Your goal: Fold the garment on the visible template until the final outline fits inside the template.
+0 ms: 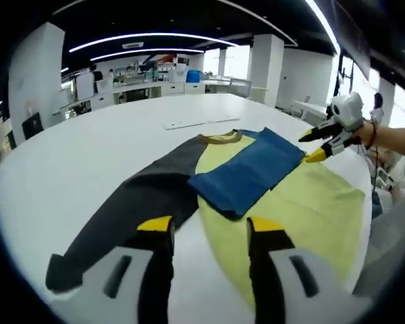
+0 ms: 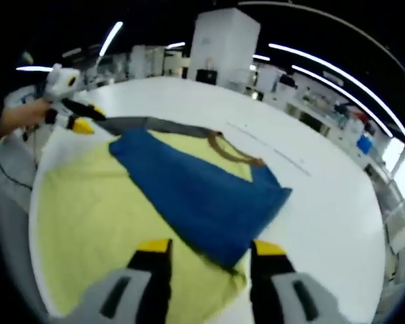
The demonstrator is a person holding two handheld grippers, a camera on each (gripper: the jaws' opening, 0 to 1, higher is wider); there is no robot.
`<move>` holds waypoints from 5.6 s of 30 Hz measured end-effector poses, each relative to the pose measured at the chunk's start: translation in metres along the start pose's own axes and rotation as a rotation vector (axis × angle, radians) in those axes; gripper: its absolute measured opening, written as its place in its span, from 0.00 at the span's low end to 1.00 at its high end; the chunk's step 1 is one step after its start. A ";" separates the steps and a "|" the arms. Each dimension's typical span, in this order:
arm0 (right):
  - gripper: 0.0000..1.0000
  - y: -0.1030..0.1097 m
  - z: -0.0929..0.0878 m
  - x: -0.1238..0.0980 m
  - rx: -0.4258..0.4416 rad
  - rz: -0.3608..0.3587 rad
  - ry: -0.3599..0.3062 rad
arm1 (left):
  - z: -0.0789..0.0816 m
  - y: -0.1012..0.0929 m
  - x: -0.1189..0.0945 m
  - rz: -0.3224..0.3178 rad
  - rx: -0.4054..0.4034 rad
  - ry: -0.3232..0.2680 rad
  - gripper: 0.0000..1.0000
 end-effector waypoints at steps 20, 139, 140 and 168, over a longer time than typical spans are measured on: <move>0.14 -0.011 -0.018 0.007 -0.122 -0.089 0.087 | -0.011 0.004 0.033 -0.066 0.002 0.041 0.16; 0.99 0.010 -0.002 -0.077 0.469 0.051 -0.105 | -0.041 0.090 -0.067 0.343 -0.075 0.077 0.95; 0.99 0.011 -0.002 -0.079 0.469 0.049 -0.108 | -0.043 0.092 -0.068 0.348 -0.087 0.080 0.95; 0.99 0.025 -0.022 -0.108 0.492 -0.015 -0.098 | -0.104 0.151 -0.085 0.413 -0.153 0.230 0.41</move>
Point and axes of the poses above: the point that each gripper's makers call its tool centre point, and the gripper's own axes: x roughly forward along the fingers, y roughly to its left, z roughly out of its top, the point moved 5 cm from there along -x, roughly backward along the fingers, and after that the axes turned 15 degrees about x, right-handed, at the moved point
